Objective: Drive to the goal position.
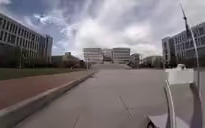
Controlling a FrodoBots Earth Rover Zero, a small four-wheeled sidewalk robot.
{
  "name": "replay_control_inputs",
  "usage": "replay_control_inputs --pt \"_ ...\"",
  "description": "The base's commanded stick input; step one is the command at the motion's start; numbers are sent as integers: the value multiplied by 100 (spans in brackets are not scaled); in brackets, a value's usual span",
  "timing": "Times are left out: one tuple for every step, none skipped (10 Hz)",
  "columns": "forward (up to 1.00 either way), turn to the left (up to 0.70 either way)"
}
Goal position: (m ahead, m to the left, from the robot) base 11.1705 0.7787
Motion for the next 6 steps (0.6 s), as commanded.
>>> replay_control_inputs --pt "70 0" --pt "70 0" --pt "70 0" --pt "70 0" --pt "70 0" --pt "70 0"
